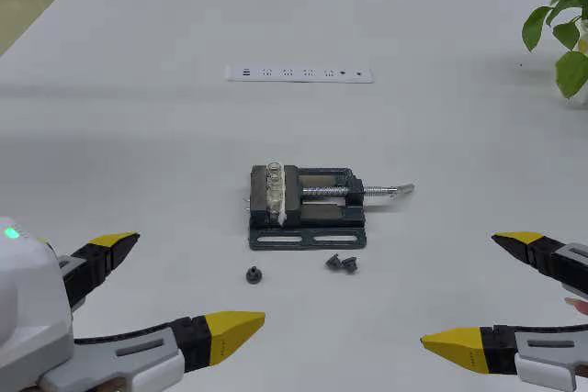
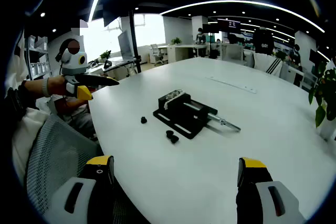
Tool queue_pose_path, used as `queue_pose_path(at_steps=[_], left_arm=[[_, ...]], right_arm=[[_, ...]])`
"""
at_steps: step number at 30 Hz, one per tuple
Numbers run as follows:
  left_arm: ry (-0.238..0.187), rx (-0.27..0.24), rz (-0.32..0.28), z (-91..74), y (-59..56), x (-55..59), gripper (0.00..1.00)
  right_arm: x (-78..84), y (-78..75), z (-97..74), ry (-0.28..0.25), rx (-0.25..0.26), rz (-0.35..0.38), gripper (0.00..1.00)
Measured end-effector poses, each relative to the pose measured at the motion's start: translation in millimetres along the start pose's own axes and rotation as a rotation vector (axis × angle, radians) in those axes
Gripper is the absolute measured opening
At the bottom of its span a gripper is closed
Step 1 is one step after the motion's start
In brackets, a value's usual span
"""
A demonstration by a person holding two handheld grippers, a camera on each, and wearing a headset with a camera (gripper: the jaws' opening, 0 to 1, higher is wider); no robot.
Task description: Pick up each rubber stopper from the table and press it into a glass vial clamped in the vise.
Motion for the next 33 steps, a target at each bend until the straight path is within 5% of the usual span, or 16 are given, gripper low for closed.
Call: queue_pose_path(at_steps=[23,33], left_arm=[[0.058,0.015,0.026,5.9,2.3,3.8,0.99],[0.142,0.030,0.129,12.4,8.8,0.6,0.93]], right_arm=[[5.4,-3.0,-3.0,0.013,0.004,0.006,0.97],[7.2,-3.3,-2.5,0.021,0.002,-0.009,0.97]])
Point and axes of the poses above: the centre of the closed fingertips' face, and the gripper's own axes: z roughly forward along the fingers, y roughly to its left, x roughly out of its underside, the point moved 5 cm from there along -z, roughly backward along the fingers, and after that the axes turned 13 degrees about y, right-handed, at the moved point
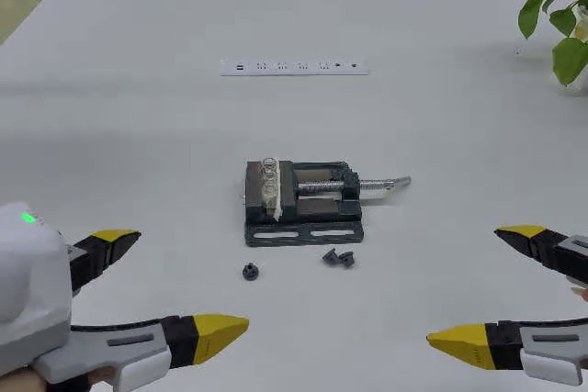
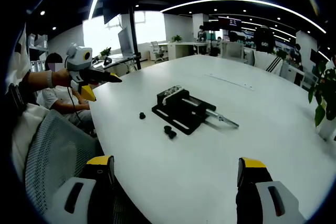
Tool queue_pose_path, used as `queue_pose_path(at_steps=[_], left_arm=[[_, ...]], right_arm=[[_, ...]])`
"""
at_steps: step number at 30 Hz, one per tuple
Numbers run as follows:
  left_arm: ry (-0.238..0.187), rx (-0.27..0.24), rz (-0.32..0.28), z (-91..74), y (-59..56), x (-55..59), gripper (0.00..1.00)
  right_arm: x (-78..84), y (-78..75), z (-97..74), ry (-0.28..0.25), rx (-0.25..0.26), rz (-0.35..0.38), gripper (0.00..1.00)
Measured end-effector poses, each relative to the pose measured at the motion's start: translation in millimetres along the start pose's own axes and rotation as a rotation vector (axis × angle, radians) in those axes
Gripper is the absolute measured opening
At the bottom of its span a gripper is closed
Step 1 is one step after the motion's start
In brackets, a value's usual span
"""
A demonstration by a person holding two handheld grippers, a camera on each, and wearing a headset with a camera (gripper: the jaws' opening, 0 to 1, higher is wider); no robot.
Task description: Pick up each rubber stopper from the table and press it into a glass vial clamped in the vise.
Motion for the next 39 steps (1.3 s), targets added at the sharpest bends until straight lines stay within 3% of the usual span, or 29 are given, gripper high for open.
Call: queue_pose_path(at_steps=[6,17,25,32,39], left_arm=[[0.055,0.002,0.062,6.2,5.9,-5.4,0.88],[0.240,0.030,0.273,25.5,16.7,-11.5,0.70],[0.317,0.077,0.367,46.7,24.1,-11.3,0.58],[0.397,0.115,0.437,65.1,22.7,-8.0,0.47],[0.462,0.124,0.495,83.4,24.1,-5.2,0.34]], right_arm=[[0.9,-0.1,-0.4,0.002,-0.001,-0.003,0.96],[8.3,2.8,1.2,0.021,-0.008,-0.007,0.95],[12.9,5.2,1.3,0.034,-0.005,-0.009,0.93],[16.5,6.2,2.3,0.049,0.006,-0.026,0.92],[20.1,8.4,4.5,0.053,0.004,-0.016,0.91]])
Point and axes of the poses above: the centre of the closed fingertips' face, and the gripper's own axes: z roughly forward along the fingers, y roughly to its left, x roughly out of its underside, the point moved 5 cm from there along -z, roughly backward along the fingers, and after that the axes turned 13 degrees about y, right-handed, at the moved point
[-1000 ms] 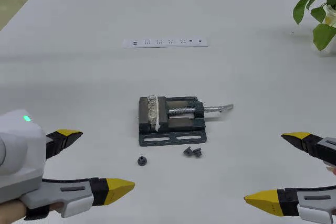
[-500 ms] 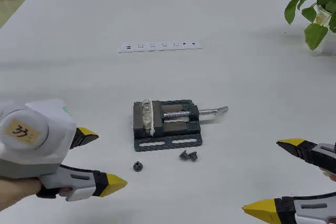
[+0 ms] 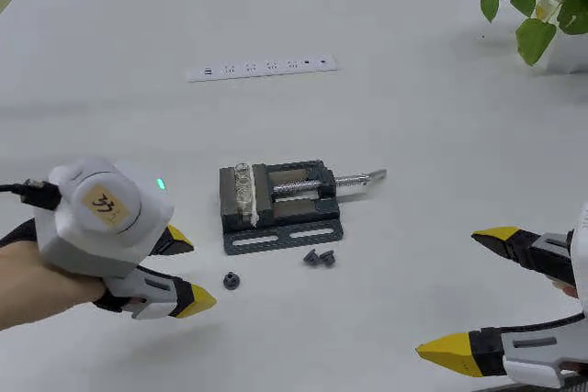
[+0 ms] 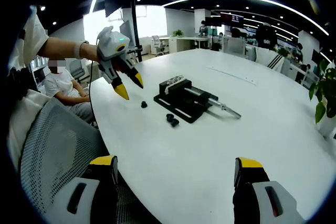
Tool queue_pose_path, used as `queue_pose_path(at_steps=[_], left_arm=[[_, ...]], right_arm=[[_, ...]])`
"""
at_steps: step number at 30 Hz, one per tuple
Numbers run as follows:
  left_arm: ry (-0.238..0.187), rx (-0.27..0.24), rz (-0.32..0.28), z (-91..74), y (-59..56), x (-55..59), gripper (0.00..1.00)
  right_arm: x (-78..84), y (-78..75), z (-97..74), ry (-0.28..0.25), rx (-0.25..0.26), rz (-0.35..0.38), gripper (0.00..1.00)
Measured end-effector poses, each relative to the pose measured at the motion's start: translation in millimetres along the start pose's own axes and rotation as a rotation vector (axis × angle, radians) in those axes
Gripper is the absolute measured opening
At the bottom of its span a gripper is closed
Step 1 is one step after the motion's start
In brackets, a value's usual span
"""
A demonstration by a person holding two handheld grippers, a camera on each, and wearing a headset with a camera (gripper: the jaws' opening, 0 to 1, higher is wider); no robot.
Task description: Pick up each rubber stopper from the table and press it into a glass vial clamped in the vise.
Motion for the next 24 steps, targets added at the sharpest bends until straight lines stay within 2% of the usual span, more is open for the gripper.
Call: queue_pose_path(at_steps=[4,9,18,24], left_arm=[[0.022,0.014,0.014,3.2,-2.5,-7.2,0.26],[0.069,0.040,0.013,11.7,-2.0,-7.7,0.23],[0.091,0.062,0.010,17.7,0.3,-16.7,0.17],[0.106,0.069,0.020,20.4,-4.4,-21.5,0.15]], right_arm=[[1.9,-0.2,0.3,0.010,0.000,-0.005,0.91],[2.8,-3.8,0.0,0.008,0.000,0.000,0.90],[4.2,-3.4,0.7,0.008,0.001,0.005,0.89],[8.2,-3.4,1.3,0.014,0.001,0.011,0.89]])
Point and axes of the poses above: the centre of the closed fingertips' face, and the gripper's own axes: z roughly forward along the fingers, y roughly to its left, x roughly out of its underside, the point moved 5 cm from there along -z, roughly backward along the fingers, and after that the axes turned 13 degrees about y, right-handed, at the moved point
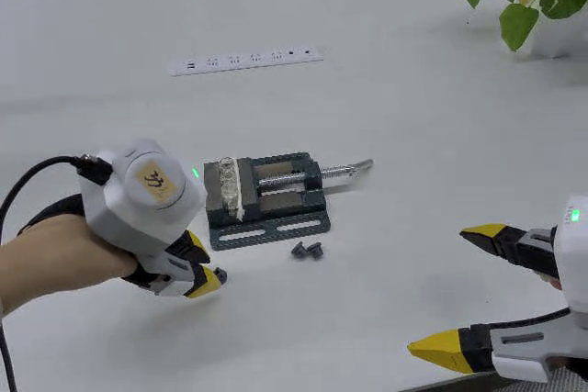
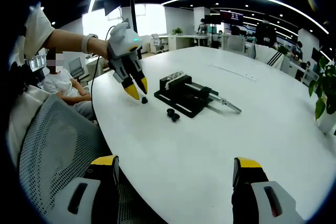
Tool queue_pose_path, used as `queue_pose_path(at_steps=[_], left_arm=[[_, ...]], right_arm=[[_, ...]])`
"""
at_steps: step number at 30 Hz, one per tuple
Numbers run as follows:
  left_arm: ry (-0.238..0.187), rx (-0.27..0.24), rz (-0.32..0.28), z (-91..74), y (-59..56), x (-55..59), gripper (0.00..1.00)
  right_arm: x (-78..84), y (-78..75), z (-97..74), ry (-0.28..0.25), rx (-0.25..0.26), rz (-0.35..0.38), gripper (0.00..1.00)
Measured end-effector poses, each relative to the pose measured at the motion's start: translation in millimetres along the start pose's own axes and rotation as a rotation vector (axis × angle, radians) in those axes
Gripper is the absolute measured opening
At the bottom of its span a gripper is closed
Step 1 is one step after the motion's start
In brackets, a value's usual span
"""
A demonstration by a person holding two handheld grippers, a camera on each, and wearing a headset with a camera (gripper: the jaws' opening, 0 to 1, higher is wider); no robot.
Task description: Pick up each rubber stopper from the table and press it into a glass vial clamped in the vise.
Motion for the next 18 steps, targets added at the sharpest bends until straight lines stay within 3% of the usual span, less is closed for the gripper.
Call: queue_pose_path(at_steps=[18], left_arm=[[0.058,0.010,0.014,10.0,3.2,-2.6,0.06]], right_arm=[[7.8,-1.6,-1.3,0.001,-0.002,0.018,0.87]])
Point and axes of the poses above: the centre of the closed fingertips' face, and the gripper's own axes: z roughly forward along the fingers, y roughly to its left, x roughly out of its underside, the point moved 5 cm from there along -z, roughly backward along the fingers, and after that the axes turned 13 degrees about y, right-handed, at the moved point
